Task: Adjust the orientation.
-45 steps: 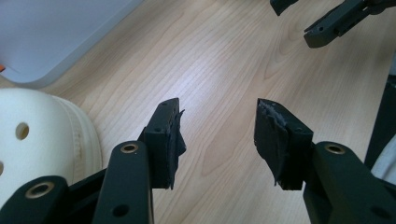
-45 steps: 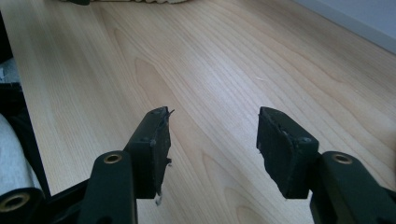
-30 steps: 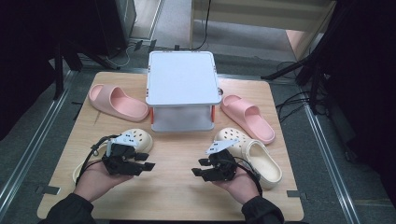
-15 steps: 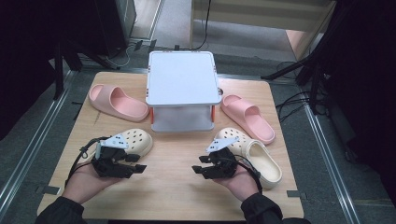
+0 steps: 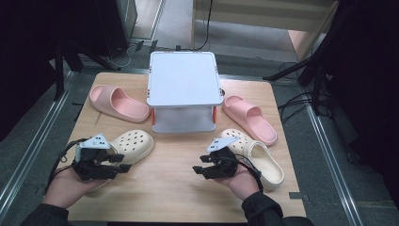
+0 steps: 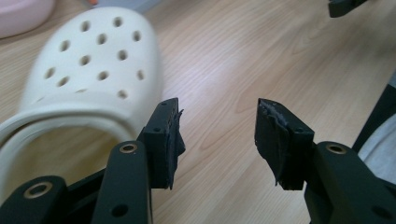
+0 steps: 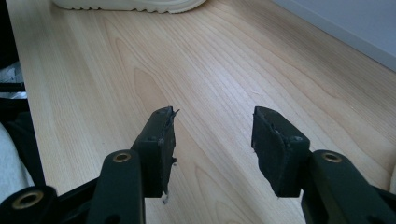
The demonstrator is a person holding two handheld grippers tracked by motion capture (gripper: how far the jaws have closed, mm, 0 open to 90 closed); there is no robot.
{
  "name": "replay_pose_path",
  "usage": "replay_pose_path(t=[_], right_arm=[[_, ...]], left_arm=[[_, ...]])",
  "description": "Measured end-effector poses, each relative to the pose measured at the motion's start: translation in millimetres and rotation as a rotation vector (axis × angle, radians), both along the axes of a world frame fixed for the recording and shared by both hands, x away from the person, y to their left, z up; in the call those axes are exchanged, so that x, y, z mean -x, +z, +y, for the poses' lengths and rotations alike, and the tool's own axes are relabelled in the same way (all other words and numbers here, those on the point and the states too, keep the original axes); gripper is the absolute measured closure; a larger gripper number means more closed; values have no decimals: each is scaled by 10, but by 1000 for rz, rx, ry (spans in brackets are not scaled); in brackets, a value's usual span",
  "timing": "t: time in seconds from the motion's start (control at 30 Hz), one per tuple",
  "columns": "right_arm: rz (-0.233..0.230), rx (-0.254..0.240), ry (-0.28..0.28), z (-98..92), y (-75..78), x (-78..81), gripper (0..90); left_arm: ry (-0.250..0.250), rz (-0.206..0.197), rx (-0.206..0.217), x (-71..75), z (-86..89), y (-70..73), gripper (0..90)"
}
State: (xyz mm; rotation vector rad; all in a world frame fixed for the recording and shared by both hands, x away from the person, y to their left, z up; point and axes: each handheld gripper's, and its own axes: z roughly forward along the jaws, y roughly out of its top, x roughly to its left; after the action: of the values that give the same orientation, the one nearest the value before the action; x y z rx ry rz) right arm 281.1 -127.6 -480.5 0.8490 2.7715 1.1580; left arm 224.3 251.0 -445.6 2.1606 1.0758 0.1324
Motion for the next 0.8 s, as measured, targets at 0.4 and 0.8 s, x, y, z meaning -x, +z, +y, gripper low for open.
replay_pose_path(t=[0.4, 0.8], right_arm=[[-2, 6, 18, 62, -4, -31, 499], [32, -13, 15, 74, -10, -50, 532]], left_arm=[[88, 16, -65, -11, 209, -155, 534], [64, 59, -80, -241, 106, -351, 723]])
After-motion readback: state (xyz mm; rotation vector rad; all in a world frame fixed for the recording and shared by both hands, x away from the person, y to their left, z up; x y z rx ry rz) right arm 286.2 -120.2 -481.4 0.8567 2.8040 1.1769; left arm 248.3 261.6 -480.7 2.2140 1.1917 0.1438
